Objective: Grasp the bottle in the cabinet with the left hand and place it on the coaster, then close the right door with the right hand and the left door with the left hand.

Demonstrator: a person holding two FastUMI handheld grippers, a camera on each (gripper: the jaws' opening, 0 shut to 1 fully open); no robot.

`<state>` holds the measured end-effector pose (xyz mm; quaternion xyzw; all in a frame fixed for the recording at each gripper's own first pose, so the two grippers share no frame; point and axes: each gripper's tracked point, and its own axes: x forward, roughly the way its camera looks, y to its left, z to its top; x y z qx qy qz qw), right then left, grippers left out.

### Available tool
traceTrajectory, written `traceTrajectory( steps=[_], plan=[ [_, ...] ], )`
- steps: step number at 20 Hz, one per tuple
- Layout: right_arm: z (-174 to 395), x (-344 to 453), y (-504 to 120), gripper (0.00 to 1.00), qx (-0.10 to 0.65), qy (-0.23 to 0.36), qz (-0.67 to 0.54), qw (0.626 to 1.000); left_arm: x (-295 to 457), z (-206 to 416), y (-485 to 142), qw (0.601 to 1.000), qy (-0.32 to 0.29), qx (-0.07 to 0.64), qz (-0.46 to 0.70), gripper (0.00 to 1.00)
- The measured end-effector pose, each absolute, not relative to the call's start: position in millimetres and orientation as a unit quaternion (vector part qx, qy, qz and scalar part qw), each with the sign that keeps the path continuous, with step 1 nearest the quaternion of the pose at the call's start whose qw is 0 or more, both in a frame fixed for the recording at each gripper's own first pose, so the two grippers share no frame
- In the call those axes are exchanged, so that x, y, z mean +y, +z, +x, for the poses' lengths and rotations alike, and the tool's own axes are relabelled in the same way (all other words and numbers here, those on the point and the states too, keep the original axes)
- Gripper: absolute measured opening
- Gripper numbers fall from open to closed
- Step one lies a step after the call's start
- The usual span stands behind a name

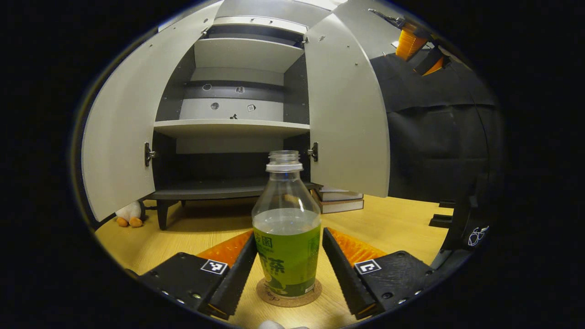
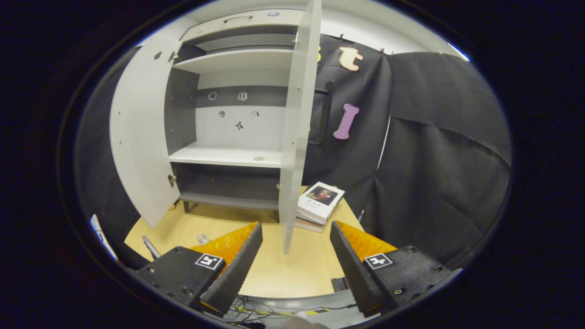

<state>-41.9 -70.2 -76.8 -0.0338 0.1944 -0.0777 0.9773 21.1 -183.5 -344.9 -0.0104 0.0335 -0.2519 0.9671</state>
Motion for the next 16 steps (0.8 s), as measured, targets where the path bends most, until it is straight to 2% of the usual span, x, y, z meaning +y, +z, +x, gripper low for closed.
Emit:
traceTrajectory(
  steps=[1,8,16],
  plan=[
    [-43.8,-68.2,-77.2,0.98,0.196,-0.075,-0.031,0.977,-182.1,21.3,-339.6,0.968,-0.25,0.032,-0.007,0.97],
    [-51.1,-66.5,-76.9,0.98,0.182,-0.073,-0.011,0.98,-175.5,22.7,-270.0,0.969,-0.246,0.012,-0.026,0.96],
    [-44.1,-69.0,-54.4,0.97,0.124,-0.064,-0.006,0.99,-132.4,15.3,-142.0,0.978,-0.206,-0.016,-0.037,0.96]
  ],
)
